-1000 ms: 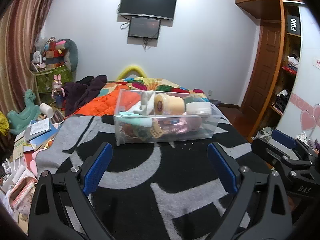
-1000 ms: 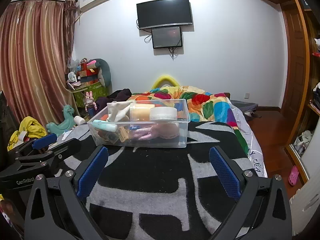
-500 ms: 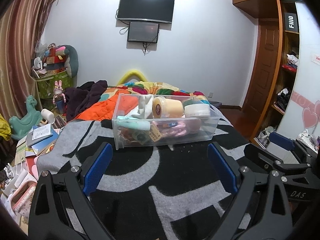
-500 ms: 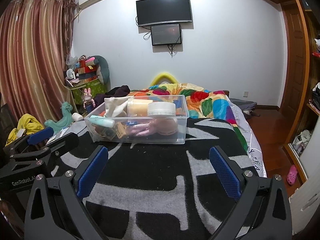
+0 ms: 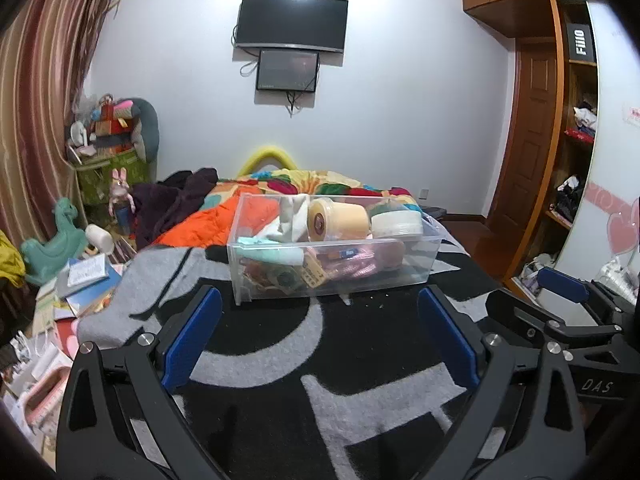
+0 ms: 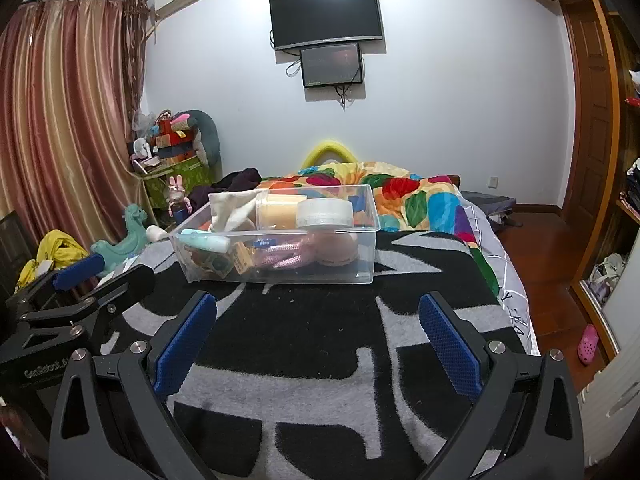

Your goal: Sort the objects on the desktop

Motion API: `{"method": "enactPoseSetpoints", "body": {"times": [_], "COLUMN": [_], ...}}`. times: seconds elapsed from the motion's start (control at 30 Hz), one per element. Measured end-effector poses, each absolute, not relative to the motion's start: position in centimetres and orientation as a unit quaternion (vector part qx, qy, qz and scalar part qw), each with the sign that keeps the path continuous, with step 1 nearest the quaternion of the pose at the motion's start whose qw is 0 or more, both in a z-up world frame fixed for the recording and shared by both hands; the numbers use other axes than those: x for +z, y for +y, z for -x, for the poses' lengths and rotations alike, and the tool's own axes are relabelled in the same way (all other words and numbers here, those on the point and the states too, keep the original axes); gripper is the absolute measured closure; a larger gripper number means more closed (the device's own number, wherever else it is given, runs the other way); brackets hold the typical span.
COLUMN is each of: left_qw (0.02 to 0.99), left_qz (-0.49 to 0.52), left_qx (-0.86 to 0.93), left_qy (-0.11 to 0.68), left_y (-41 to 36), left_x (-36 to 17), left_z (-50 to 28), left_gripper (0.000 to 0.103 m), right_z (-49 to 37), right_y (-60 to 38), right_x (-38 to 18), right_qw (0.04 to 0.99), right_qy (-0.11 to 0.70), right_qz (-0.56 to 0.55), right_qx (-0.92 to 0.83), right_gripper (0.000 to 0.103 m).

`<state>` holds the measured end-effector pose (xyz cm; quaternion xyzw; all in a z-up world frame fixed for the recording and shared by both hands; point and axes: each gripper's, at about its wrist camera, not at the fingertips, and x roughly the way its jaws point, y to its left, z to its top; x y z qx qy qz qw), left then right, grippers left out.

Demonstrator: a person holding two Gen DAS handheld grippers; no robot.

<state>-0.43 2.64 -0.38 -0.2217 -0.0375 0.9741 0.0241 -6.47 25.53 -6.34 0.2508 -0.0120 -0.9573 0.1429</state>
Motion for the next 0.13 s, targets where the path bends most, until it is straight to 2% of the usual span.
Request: {"method": "enactPoseSetpoints", "body": {"times": [0.13], "left_qw": [0.037], "left_qz": [0.235], "left_qx": [0.97], "left_qy": [-0.056], "left_y": [2.09], "left_x": [-0.46], "left_z": [0.7], "left_gripper": [0.003], "right_z": [6.54], "right_y": [25.55], "right_x": [-6.39], "right_qw": [0.143], "right_qy": [-0.015], "right_qz": [-0.252], "right_qx": [-0.957], "right_gripper": [0.002]}}
